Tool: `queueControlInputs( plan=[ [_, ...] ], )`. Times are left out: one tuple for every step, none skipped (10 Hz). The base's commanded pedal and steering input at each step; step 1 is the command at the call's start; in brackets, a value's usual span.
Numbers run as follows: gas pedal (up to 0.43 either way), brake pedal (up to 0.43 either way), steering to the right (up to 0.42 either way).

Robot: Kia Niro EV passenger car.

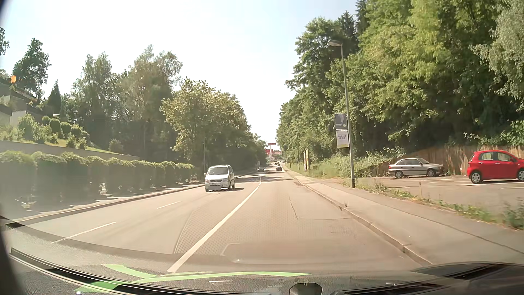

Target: Follow the waypoints while adhering to traffic rules and regulations

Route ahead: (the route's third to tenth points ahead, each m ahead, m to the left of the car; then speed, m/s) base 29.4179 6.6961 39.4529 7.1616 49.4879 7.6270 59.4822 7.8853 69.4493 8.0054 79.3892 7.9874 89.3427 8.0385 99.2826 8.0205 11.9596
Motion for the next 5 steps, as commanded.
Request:
queueControlInputs(
  plan=[
    [0.22,0.0,-0.002],
    [0.22,0.0,-0.002],
    [0.22,0.0,-0.002],
    [0.22,0.0,-0.003],
    [0.22,0.0,-0.003]
  ],
)
